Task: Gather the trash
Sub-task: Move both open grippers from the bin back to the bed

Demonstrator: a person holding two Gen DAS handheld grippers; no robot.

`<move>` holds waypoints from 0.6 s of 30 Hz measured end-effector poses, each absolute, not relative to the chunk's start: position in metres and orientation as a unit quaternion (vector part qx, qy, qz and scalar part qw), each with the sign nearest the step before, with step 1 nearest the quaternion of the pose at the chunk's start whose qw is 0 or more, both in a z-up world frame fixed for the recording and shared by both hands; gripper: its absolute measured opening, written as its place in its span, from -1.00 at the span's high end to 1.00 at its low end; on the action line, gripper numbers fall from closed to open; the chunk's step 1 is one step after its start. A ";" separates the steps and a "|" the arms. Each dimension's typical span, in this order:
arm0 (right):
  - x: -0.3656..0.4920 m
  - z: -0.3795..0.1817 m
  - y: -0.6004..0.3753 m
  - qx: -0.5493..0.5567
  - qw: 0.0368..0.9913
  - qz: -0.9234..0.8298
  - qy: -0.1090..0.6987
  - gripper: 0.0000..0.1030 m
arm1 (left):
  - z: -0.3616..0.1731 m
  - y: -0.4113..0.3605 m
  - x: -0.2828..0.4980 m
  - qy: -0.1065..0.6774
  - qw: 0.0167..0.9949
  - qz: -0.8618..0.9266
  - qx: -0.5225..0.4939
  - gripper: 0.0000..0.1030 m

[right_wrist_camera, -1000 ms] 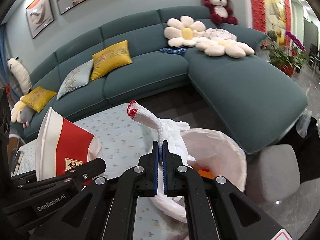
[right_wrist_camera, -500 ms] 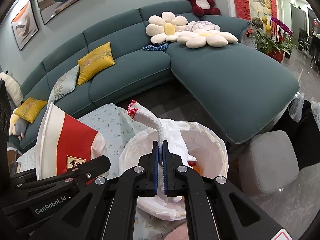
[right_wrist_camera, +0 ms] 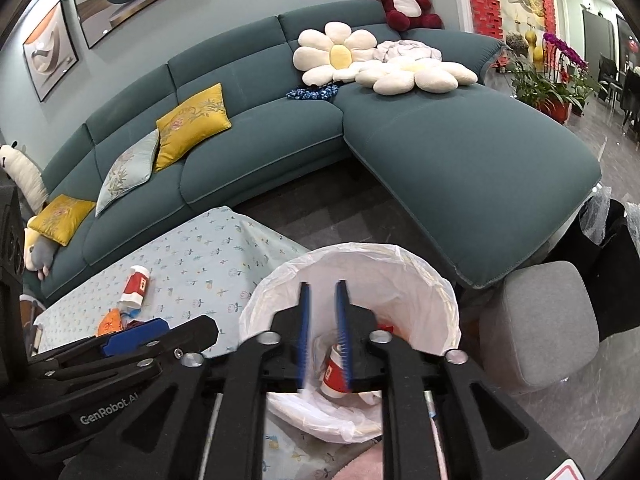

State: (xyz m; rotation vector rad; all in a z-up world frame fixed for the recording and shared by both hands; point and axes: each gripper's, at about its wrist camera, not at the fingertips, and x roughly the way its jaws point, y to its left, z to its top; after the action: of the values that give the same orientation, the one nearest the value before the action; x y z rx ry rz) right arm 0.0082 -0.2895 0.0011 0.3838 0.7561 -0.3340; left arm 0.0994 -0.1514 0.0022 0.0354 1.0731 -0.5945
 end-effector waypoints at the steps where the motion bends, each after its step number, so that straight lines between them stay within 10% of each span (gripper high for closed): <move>1: 0.009 0.003 -0.287 0.184 0.899 -0.160 0.364 0.51 | 0.003 -0.148 0.100 0.502 0.819 -0.276 0.015 -0.09; 18: 0.032 0.014 -0.240 0.146 0.909 -0.129 0.369 0.34 | 0.005 -0.086 0.120 0.496 0.839 -0.221 -0.009 -0.09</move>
State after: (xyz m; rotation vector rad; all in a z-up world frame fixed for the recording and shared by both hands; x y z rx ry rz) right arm 0.0322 -0.2396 0.0142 0.3022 0.7610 -0.2666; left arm 0.1204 -0.0855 0.0050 -0.0193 1.0491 -0.4682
